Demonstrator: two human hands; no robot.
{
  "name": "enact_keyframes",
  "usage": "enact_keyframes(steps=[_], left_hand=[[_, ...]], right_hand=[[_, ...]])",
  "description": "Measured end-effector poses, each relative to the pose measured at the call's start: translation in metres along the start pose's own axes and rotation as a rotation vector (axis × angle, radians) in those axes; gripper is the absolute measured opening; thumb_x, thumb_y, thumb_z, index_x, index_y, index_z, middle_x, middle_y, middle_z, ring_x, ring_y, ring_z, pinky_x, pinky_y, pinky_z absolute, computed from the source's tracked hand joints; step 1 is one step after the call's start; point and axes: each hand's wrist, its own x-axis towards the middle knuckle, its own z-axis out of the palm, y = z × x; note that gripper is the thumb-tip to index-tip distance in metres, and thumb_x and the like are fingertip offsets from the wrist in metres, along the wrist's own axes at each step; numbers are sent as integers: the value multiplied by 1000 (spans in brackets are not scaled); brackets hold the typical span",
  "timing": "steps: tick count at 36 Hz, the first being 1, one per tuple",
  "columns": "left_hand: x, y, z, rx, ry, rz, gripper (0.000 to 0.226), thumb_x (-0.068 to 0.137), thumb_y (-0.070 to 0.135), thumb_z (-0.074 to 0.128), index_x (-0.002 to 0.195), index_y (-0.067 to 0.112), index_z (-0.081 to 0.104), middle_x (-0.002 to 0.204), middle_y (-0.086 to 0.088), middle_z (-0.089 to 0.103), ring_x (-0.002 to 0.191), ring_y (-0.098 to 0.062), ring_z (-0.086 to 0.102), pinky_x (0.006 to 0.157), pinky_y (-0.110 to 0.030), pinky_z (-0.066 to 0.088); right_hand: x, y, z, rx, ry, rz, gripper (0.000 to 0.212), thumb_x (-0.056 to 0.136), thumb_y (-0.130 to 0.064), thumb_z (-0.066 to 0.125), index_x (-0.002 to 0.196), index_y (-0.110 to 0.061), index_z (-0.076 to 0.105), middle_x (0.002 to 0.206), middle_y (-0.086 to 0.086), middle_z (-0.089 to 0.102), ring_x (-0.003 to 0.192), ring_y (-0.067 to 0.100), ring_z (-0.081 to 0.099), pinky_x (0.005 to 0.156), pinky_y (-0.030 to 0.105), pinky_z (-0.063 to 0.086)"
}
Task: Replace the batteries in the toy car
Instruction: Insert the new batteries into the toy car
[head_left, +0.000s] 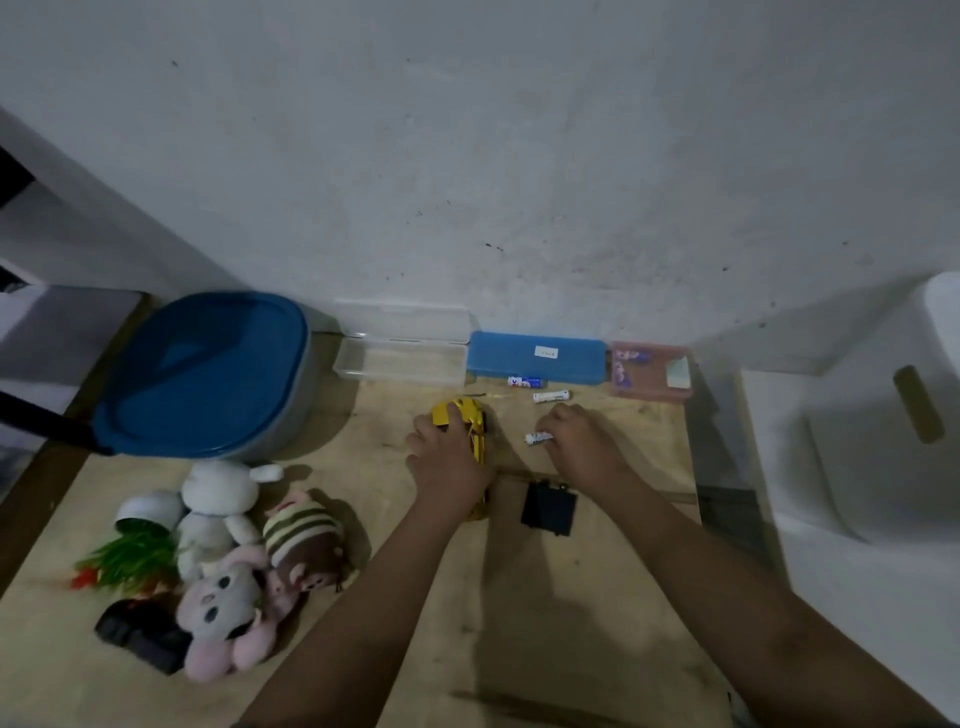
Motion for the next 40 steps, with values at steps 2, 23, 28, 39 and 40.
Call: enact_keyframes(steps=[2, 23, 28, 39, 40], left_hand=[[2, -8, -6, -85, -27, 10, 92, 80, 46, 65, 148, 22, 9, 140, -20, 20, 125, -39, 29, 99, -45, 36], [11, -62, -42, -1787, -535, -65, 62, 77, 24, 67, 133, 7, 47, 108, -17, 66, 92, -31, 67, 72, -39, 57], [27, -68, -42, -1736, -509, -78, 54, 82, 27, 60, 132, 13, 48, 121, -19, 62, 104, -34, 64, 80, -42, 55], [50, -96, -50, -1599, -543, 113, 59, 96, 25, 46, 140, 54, 20, 140, 2, 49, 117, -26, 58, 91, -45, 51], [51, -97, -51, -1598, -546, 125, 59, 96, 23, 46, 140, 54, 20, 140, 4, 48, 116, -25, 59, 91, -43, 51]], right_hand=[[0, 0, 0, -49, 4, -2, 27, 90, -8, 51, 115, -11, 58, 121, 12, 54, 112, 27, 46, 92, 36, 42], [15, -20, 3, -121, 90, 109, 35, 89, -7, 49, 123, -9, 53, 127, 10, 50, 117, 25, 43, 95, 35, 41], [22, -27, -1, -122, 104, 76, 48, 87, -4, 51, 134, -12, 42, 135, 8, 41, 122, 24, 41, 96, 35, 45], [43, -42, -1, -346, 47, 77, 47, 90, -6, 47, 136, -10, 35, 131, 12, 41, 118, 25, 42, 97, 35, 41], [45, -44, -1, -370, 30, 95, 46, 90, -5, 47, 135, -10, 36, 131, 12, 40, 118, 25, 42, 96, 35, 42]])
